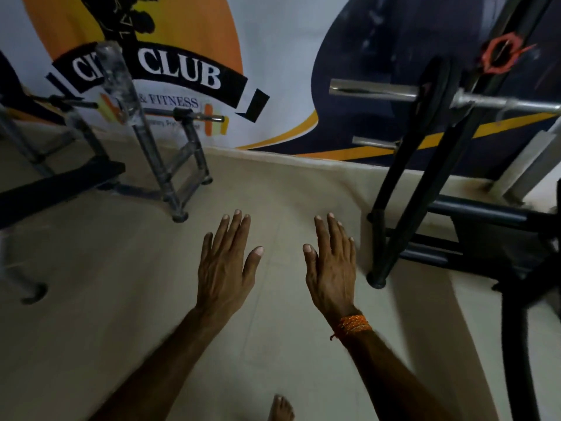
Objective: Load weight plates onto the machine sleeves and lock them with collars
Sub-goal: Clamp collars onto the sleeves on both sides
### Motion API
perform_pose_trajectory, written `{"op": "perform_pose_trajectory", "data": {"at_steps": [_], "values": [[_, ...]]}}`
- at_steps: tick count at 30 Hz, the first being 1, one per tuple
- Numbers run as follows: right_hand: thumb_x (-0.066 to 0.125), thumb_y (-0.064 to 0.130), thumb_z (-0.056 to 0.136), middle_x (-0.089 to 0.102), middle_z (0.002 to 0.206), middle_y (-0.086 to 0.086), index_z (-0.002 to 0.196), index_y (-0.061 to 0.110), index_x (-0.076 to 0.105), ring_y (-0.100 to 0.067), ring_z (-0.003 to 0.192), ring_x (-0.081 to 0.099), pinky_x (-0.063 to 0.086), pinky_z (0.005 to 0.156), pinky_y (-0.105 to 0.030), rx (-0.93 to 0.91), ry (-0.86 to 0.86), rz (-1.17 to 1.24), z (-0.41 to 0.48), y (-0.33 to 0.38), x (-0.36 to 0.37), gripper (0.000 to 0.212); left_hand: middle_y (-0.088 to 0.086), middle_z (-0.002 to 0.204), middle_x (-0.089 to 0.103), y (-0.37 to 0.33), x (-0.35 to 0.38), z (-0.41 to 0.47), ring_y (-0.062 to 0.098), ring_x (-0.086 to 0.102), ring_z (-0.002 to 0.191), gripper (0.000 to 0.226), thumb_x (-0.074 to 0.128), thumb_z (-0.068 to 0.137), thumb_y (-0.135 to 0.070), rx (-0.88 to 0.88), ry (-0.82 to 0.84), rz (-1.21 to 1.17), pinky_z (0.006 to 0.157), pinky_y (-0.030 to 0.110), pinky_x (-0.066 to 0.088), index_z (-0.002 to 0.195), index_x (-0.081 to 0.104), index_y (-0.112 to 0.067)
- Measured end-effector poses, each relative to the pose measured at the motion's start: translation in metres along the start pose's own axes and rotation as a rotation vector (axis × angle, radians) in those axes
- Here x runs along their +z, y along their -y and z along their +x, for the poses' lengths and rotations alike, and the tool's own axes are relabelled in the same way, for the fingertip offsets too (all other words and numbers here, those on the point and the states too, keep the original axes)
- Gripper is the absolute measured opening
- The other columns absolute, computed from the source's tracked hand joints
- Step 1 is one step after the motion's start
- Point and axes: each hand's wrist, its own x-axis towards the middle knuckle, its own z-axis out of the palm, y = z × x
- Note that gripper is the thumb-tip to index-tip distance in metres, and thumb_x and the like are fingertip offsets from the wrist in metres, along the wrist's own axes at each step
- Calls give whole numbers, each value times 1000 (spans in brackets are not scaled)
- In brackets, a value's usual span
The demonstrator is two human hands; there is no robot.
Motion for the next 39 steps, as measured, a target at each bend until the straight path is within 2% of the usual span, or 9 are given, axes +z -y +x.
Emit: {"op": "perform_pose_trajectory", "data": {"at_steps": [5, 9, 14, 20, 26, 33, 36, 39], "values": [[28, 48, 108, 18, 172, -3, 163, 26, 24, -23, 159, 16, 17, 127, -55, 38, -31, -38, 103, -4, 36, 59, 0, 168, 24, 24, 33, 114, 19, 17, 156, 66, 25, 104, -57, 51, 26, -39, 124, 50, 23, 160, 25, -23], [32, 49, 108, 16, 173, -2, 163, 26, 24, -21, 160, 12, 13, 129, -52, 88, -87, -107, 173, -16, 56, 60, 3, 166, 27, 32, 69, 206, 20, 21, 155, 67, 26, 103, -57, 159, 44, -93, 123, 50, 23, 159, 29, -20], [26, 53, 106, 21, 172, -5, 162, 24, 28, -23, 159, 19, 19, 127, -56, 190, -216, -167, 257, -30, 91, 63, 4, 165, 30, 48, 116, 323, 20, 23, 154, 66, 30, 103, -54, 330, 55, -183, 122, 51, 23, 159, 28, -19], [24, 55, 106, 21, 171, -6, 162, 22, 28, -25, 158, 20, 23, 124, -58, 317, -315, -251, 339, -25, 115, 65, 3, 167, 26, 53, 151, 449, 18, 20, 156, 68, 25, 104, -57, 547, 115, -274, 122, 53, 29, 160, 25, -20], [30, 53, 106, 18, 172, -2, 162, 25, 27, -22, 160, 15, 18, 127, -55, 440, -454, -318, 416, -44, 114, 63, 0, 168, 23, 20, 178, 561, 15, 15, 157, 65, 26, 105, -56, 728, 112, -387, 125, 43, 19, 161, 25, -22], [32, 51, 107, 16, 173, 0, 163, 28, 22, -18, 160, 13, 13, 129, -50, 512, -631, -389, 496, -83, 105, 62, 0, 168, 24, -34, 208, 660, 16, 17, 156, 67, 28, 104, -57, 863, 165, -519, 124, 52, 23, 160, 27, -20], [33, 50, 107, 14, 173, -1, 164, 27, 21, -19, 160, 12, 15, 129, -51, 544, -677, -467, 513, -98, 97, 62, -2, 169, 22, -62, 220, 691, 14, 15, 156, 70, 22, 102, -61, 935, 216, -573, 125, 50, 21, 161, 24, -23], [33, 49, 107, 16, 173, -2, 163, 25, 24, -21, 160, 15, 18, 128, -52, 592, -737, -564, 523, -110, 82, 62, -2, 169, 22, -94, 236, 716, 13, 16, 156, 67, 26, 103, -59, 1035, 265, -632, 125, 48, 22, 161, 23, -25]]}}
